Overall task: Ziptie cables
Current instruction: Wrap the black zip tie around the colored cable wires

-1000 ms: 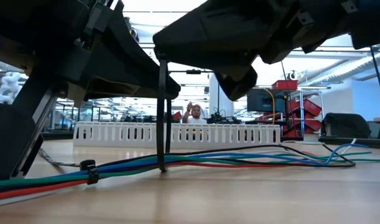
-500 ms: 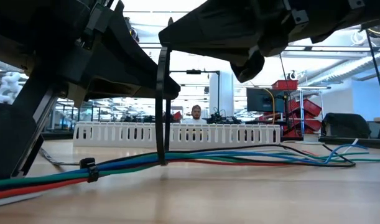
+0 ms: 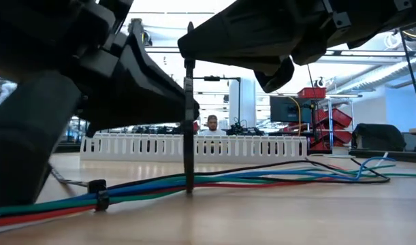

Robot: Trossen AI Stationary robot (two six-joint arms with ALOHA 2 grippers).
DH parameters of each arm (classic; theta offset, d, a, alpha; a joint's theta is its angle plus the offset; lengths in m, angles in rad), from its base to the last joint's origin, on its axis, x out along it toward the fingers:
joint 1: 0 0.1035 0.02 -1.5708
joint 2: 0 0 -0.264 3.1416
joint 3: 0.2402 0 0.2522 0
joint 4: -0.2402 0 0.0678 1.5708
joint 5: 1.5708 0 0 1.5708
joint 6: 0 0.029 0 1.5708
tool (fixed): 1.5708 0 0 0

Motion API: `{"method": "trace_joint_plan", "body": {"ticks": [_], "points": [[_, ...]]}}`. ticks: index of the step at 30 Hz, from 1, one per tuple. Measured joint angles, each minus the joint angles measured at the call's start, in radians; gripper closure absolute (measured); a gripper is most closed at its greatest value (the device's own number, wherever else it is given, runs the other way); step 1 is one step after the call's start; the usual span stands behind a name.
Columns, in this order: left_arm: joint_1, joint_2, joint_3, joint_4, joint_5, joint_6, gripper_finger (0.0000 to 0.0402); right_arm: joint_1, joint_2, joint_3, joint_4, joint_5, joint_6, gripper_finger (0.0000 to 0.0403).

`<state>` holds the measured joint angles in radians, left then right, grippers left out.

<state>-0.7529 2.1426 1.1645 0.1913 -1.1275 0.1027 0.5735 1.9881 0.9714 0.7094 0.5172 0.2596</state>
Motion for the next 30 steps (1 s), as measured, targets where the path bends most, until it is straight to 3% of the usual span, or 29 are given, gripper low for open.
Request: {"method": "trace_joint_plan", "body": {"ticks": [6,9,12,14,21,30], "points": [[-0.068,-0.031,0.000,-0.128,-0.054,-0.237,0.0329,0.005,0.000,0.000,-0.007,0.042,0.003,0.0403],[-0.096,-0.077,0.001,-0.313,-0.153,-0.560,0.0314,0.011,0.000,0.000,-0.050,0.135,0.048,0.0403],[-0.089,-0.110,0.001,-0.463,-0.161,-0.849,0.0303,0.010,0.000,-0.001,-0.031,0.197,0.095,0.0403],[-0.072,-0.117,0.001,-0.461,-0.149,-0.962,0.0300,0.010,0.000,-0.001,-0.025,0.235,0.121,0.0403],[-0.002,-0.093,0.002,-0.168,-0.055,-0.851,0.0299,0.020,0.000,0.000,-0.008,0.343,0.207,0.0403],[0.023,-0.092,0.003,-0.081,-0.165,-0.837,0.0299,0.031,0.000,0.000,-0.086,0.377,0.278,0.0403]]}}
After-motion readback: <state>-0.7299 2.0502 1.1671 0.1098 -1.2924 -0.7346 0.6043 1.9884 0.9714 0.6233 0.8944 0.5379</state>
